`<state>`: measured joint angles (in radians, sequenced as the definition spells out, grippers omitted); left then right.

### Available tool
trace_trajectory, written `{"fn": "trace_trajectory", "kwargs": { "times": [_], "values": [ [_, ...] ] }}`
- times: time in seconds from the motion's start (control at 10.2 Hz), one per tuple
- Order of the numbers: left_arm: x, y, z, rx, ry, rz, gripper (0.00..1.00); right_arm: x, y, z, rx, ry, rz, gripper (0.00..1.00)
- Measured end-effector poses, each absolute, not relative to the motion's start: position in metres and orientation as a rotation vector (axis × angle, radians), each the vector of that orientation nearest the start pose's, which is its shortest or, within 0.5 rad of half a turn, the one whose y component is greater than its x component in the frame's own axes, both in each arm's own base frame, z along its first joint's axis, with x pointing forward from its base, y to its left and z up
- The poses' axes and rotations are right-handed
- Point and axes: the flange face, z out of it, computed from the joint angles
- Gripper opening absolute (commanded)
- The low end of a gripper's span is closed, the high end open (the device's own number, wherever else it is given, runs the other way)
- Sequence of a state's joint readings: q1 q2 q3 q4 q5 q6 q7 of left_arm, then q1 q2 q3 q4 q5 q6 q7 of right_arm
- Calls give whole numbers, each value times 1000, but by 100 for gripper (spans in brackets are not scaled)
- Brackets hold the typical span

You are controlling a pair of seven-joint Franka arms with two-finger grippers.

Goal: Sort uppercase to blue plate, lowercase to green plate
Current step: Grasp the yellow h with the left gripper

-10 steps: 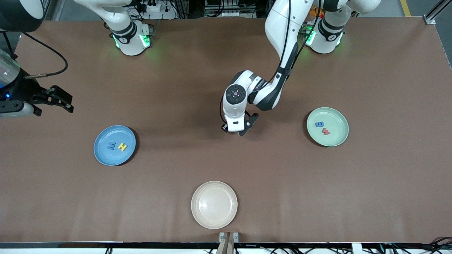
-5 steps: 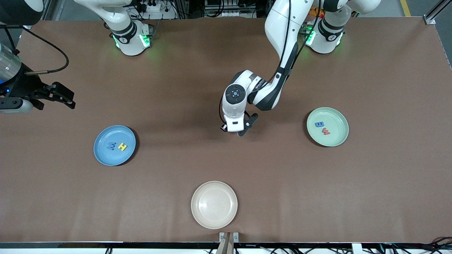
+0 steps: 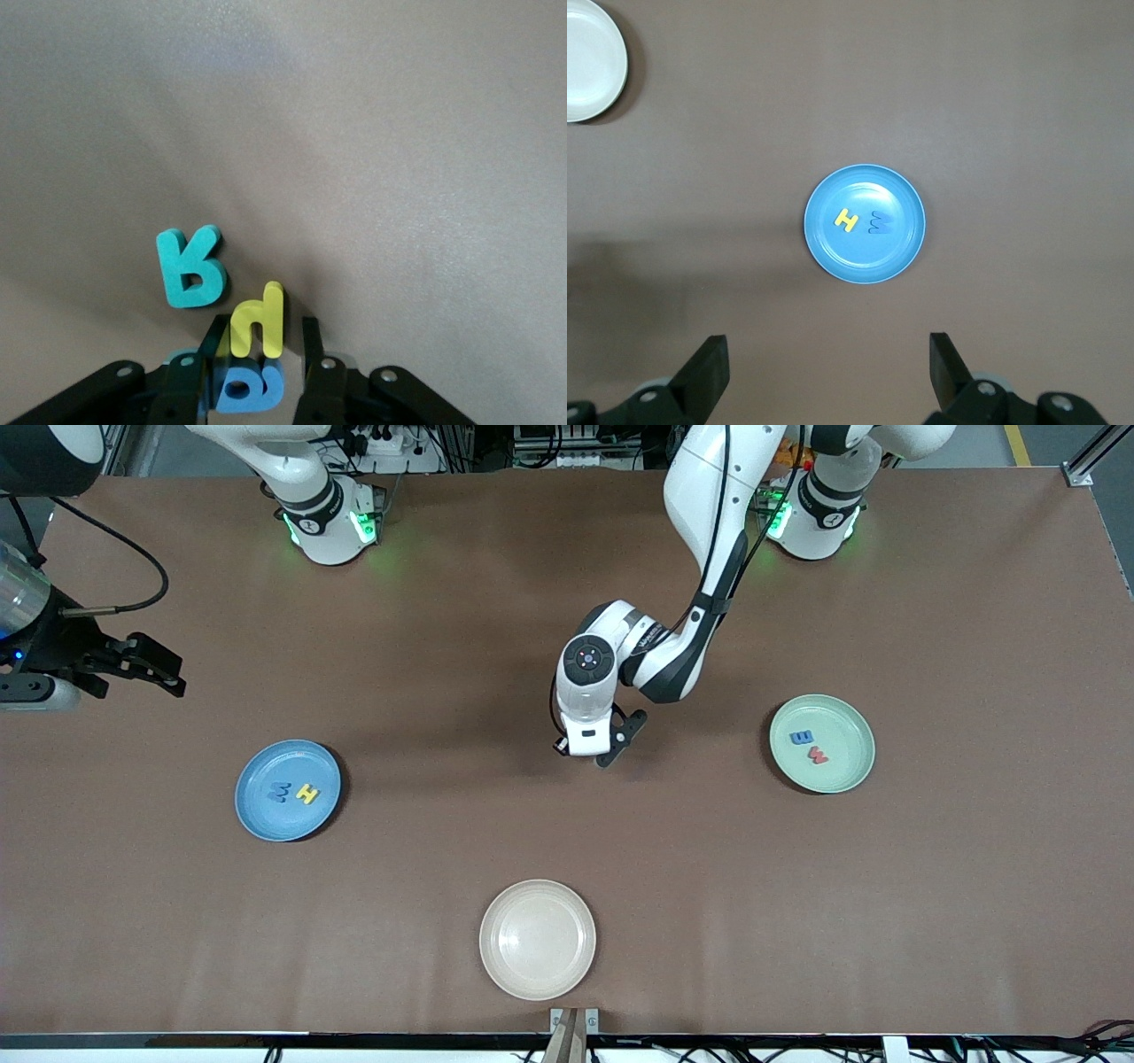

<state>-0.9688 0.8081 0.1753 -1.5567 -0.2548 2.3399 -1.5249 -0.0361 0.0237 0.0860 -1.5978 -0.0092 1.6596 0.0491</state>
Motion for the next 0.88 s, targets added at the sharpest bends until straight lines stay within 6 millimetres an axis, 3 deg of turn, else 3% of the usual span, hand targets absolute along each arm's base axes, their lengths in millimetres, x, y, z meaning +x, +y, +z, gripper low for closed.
{"fn": "trace_trajectory", "kwargs": {
  "times": [0.59, 0.88],
  "values": [
    [476, -514, 174, -2867, -1282, 76, 12, 568, 29, 616, -3103, 9, -110, 100],
    [485, -501, 181, -2855, -1157, 118, 5, 567, 31, 619, -3098, 6, -114, 100]
  ]
}}
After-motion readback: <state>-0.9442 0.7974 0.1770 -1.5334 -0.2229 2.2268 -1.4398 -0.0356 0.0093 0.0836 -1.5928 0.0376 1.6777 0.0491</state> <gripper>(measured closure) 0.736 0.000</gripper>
